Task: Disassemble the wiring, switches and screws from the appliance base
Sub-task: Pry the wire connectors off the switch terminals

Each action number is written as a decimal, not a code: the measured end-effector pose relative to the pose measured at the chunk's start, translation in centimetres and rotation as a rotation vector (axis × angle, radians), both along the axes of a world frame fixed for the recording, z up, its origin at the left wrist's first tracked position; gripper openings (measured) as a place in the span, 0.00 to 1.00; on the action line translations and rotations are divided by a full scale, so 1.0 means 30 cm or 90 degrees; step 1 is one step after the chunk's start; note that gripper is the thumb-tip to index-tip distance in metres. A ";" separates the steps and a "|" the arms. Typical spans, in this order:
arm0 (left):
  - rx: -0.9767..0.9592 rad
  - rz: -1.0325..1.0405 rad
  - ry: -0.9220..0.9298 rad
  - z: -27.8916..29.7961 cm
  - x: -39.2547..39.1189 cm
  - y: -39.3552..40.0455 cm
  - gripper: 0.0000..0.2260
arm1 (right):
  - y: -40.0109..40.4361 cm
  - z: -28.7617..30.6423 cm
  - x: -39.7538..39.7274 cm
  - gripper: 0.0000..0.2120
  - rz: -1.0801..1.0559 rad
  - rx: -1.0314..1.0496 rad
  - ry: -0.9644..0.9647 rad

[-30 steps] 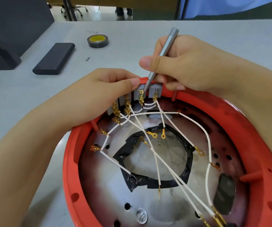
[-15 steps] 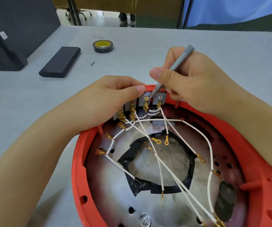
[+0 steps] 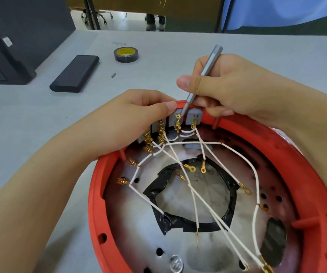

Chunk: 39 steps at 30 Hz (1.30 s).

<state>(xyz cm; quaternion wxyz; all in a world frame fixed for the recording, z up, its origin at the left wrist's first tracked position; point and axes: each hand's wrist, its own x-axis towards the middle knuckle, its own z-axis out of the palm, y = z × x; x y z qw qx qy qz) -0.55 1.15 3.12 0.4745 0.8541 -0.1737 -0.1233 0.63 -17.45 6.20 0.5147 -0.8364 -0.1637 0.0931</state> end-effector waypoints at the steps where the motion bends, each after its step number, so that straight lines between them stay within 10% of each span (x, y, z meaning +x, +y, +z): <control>1: 0.000 -0.001 0.001 0.000 0.000 0.000 0.08 | -0.001 0.001 0.001 0.16 0.002 -0.003 0.000; 39: 0.023 -0.012 -0.014 0.011 -0.011 -0.004 0.09 | -0.010 -0.063 -0.025 0.12 -0.060 0.015 -0.173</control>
